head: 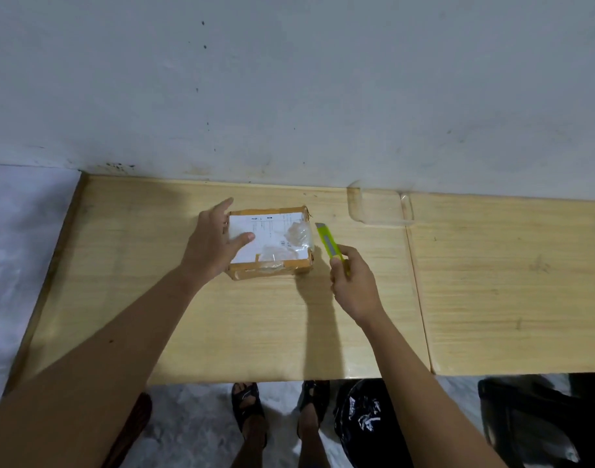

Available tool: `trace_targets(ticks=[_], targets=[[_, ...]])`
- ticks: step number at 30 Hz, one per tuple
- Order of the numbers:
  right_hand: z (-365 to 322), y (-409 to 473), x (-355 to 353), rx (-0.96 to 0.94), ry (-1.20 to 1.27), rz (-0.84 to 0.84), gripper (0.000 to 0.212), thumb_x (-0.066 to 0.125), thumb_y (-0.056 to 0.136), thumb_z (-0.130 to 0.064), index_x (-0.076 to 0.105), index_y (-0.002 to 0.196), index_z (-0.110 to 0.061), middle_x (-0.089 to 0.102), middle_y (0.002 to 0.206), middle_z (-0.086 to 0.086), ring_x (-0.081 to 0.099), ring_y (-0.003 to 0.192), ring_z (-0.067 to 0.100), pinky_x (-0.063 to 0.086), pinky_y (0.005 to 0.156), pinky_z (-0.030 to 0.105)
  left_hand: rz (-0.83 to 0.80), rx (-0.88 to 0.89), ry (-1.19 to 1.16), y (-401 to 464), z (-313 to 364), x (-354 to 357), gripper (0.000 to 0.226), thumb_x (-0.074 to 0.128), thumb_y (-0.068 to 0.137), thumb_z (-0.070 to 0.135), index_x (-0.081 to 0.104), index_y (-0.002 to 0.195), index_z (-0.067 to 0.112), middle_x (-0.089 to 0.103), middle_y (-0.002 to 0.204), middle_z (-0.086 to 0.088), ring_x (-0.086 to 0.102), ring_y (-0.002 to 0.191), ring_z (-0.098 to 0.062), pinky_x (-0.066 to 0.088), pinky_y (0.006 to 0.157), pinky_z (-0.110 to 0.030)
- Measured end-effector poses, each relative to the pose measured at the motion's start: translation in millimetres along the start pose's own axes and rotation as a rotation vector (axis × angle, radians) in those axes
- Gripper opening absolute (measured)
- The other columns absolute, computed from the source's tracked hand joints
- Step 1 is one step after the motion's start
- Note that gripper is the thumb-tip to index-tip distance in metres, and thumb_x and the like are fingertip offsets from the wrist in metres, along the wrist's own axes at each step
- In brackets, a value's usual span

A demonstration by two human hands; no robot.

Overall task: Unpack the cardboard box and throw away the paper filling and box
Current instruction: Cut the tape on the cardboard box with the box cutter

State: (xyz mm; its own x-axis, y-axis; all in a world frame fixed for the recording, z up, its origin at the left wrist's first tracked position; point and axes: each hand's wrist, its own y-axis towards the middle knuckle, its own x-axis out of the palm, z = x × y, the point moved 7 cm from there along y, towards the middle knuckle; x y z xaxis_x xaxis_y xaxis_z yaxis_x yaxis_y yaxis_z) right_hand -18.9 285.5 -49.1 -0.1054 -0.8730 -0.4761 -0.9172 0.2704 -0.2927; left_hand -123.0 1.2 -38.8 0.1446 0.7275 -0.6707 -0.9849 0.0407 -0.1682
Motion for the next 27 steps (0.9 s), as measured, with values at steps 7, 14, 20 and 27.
trace_targets(ticks=[7,14,20,27], targets=[[-23,-3,-10,-0.074,-0.196,0.128,0.032,0.052,0.103,-0.028,0.061,0.133,-0.033,0.061,0.063,-0.006,0.060,0.064,0.020,0.053,0.071,0.037,-0.139,0.018,0.106,26,-5,7,0.076,0.088,0.072,0.050,0.059,0.139,0.029,0.049,0.117,-0.007,0.060,0.102,-0.024,0.050,0.101,-0.042],[-37,2,-4,-0.091,-0.198,0.115,0.032,0.053,0.102,-0.030,0.063,0.132,-0.036,0.056,0.055,-0.009,0.053,0.055,0.009,0.043,0.062,0.028,-0.184,0.081,0.026,28,1,11,0.071,0.089,0.076,0.038,0.058,0.138,0.026,0.056,0.138,-0.001,0.054,0.127,-0.023,0.046,0.108,-0.043],[-46,8,-2,-0.078,-0.290,0.085,0.036,0.051,0.103,-0.029,0.060,0.138,-0.036,0.073,0.076,-0.005,0.064,0.069,0.015,0.039,0.063,0.025,-0.240,0.068,0.082,29,9,16,0.082,0.090,0.073,0.043,0.054,0.146,0.031,0.053,0.135,0.000,0.050,0.128,-0.020,0.040,0.102,-0.031],[-56,2,1,-0.102,-0.367,0.086,0.040,0.049,0.103,-0.024,0.058,0.140,-0.038,0.070,0.070,-0.002,0.060,0.065,0.021,0.045,0.064,0.032,-0.233,0.052,0.093,33,7,17,0.082,0.091,0.071,0.043,0.056,0.144,0.033,0.049,0.119,0.003,0.051,0.120,-0.019,0.041,0.100,-0.031]])
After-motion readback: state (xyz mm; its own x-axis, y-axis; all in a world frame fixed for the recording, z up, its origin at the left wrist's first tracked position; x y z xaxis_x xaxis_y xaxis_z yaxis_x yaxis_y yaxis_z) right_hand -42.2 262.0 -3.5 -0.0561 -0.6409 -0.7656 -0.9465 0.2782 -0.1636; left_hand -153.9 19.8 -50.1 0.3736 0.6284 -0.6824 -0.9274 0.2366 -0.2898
